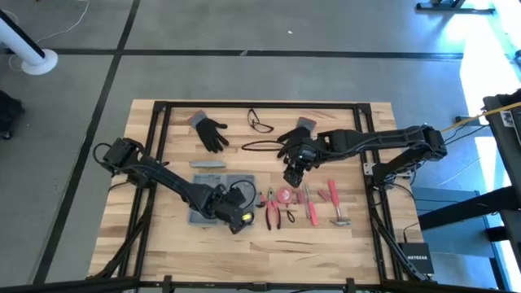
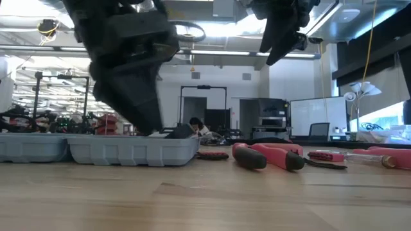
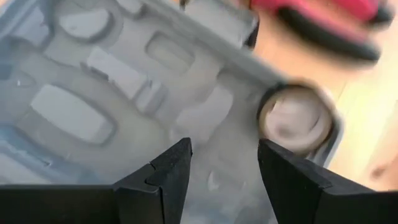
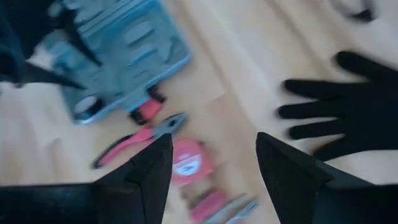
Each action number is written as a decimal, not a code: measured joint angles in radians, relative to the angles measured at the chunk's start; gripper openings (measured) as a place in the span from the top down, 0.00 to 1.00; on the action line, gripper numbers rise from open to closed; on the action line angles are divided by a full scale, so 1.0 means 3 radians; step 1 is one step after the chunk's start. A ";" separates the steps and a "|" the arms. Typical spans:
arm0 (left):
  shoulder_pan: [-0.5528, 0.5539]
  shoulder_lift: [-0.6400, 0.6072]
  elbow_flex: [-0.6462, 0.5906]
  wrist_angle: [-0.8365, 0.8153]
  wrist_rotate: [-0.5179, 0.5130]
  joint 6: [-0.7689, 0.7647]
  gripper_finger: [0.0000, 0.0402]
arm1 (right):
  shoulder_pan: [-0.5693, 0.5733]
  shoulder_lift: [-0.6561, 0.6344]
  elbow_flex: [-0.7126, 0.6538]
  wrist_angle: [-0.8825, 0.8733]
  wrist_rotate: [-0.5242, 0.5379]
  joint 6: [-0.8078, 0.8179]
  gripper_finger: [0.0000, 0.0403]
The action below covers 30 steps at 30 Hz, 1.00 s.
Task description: Prefit tool cases
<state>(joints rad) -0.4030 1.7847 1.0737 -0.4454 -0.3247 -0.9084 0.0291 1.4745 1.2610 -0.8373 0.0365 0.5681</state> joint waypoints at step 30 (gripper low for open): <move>-0.0071 0.0140 -0.0014 0.0058 0.0090 0.0871 0.59 | 0.0945 0.1456 -0.0810 0.3613 -0.0363 0.3402 0.45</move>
<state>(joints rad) -0.4242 1.8266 1.0695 -0.4278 -0.2977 -0.6472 0.3125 1.9114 1.0181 0.2467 -0.0724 1.5887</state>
